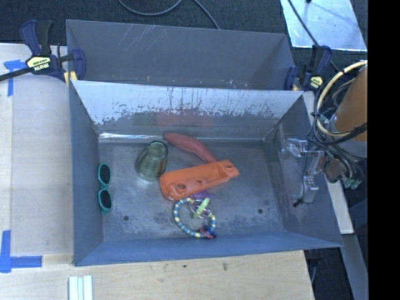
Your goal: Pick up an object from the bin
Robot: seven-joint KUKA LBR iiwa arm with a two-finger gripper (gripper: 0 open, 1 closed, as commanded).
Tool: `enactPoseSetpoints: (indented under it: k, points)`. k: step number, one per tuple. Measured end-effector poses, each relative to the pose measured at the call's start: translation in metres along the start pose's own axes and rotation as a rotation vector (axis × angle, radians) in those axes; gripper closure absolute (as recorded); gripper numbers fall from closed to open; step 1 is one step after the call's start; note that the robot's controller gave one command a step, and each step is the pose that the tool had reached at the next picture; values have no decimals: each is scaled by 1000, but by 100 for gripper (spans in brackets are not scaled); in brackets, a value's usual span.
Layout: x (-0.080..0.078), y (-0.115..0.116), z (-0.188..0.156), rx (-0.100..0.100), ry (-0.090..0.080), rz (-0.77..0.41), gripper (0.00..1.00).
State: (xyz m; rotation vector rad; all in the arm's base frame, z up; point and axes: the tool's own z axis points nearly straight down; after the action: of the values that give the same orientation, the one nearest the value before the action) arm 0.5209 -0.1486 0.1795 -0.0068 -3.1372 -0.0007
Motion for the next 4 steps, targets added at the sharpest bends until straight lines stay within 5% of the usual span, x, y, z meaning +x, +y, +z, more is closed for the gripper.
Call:
enactPoseSetpoints:
  k: [1, 3, 4]
  points:
    - [-1, 1, -4, 1, -7, -3, 0]
    - [-31, 28, 82, 1, -9, -28, 0]
    - [-7, 59, 101, 3, -12, 2, 0]
